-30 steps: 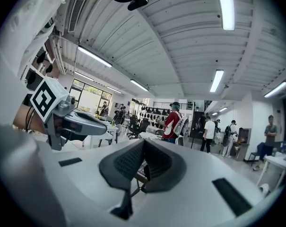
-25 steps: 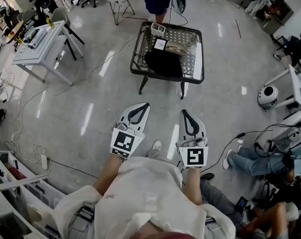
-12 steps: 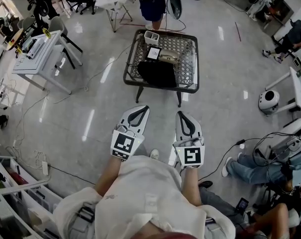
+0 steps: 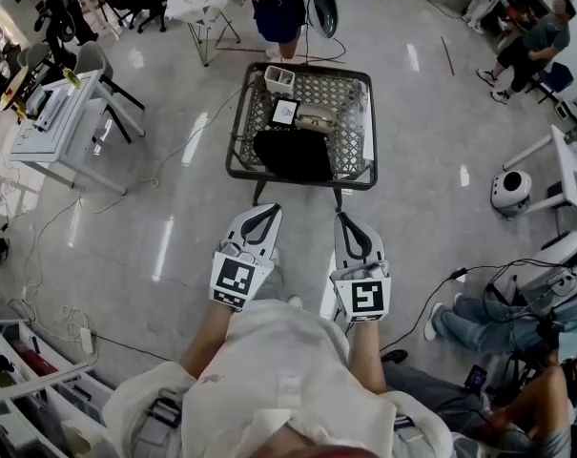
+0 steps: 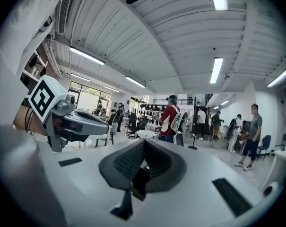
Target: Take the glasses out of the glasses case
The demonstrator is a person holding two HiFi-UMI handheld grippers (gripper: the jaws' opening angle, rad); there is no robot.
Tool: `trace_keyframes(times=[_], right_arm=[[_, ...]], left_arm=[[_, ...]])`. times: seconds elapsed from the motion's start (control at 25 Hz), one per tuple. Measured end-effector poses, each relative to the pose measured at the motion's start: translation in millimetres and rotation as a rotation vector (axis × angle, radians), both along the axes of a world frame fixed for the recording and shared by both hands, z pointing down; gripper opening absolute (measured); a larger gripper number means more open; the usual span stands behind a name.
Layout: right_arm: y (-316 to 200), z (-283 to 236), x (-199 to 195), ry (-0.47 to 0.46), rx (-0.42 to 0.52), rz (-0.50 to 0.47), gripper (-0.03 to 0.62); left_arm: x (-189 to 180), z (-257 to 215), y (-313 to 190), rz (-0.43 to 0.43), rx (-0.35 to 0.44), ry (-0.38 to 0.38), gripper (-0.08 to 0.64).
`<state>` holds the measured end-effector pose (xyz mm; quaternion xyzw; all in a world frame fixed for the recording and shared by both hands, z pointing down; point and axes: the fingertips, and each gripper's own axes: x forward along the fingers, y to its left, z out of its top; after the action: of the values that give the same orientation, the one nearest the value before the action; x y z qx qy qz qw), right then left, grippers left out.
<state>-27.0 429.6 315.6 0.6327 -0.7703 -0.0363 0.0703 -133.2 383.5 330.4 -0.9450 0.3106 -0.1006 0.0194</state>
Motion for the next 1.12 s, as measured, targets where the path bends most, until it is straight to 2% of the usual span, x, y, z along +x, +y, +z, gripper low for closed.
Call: trace_keyframes(times=[0.56,0.84,1.12], right_arm=[[-123,-3,-3,0.022,-0.019,0.035,0.006],[-167,0,-2,0.041,-0.026,0.088,0.006],[-199,1,-12,0.050,-0.013,0.098,0.006]], left_arm=[[-1,-1,-127,0.038,-0.014,0.031,0.014],[-3,0,-172,0.070,-0.013,0.036,0.014],[-9,6,-205,0.097,-0.026,0.039,0.014]])
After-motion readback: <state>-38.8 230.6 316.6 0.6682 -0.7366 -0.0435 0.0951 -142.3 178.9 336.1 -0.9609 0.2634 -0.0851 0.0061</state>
